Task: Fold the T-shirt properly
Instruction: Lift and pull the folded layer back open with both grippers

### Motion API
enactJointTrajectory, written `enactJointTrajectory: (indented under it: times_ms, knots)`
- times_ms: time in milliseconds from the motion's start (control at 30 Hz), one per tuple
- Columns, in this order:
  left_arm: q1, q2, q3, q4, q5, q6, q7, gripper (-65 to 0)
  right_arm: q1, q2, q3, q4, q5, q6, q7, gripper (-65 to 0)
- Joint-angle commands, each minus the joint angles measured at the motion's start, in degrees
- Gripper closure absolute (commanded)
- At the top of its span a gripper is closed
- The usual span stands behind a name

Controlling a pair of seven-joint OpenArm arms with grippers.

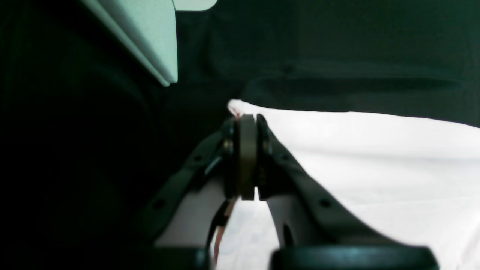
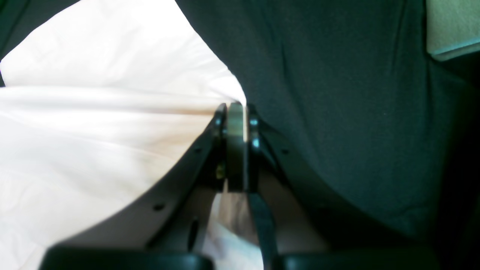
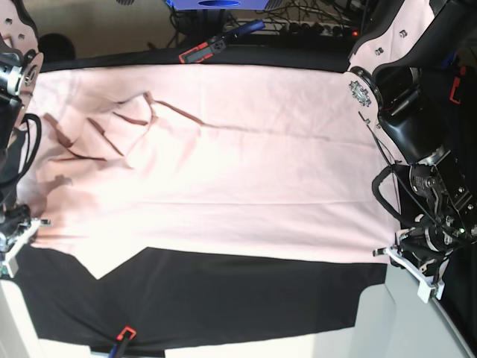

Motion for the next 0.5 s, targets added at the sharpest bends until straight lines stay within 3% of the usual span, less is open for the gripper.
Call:
enactJointTrajectory:
  times_ms: [0, 467]
  knots:
    - [-0.9, -0.7, 0.2, 1.5, -0.3, 0.0, -1.0, 0.0, 1.4, 1.2, 0.4, 1.1, 0.2, -0.6, 1.2, -0.1]
    - [6.9, -0.6, 0.3, 8.8, -0.2, 0.0, -1.1, 0.0, -2.1, 2.2, 0.4, 1.1, 0.2, -0.1, 1.2, -0.1]
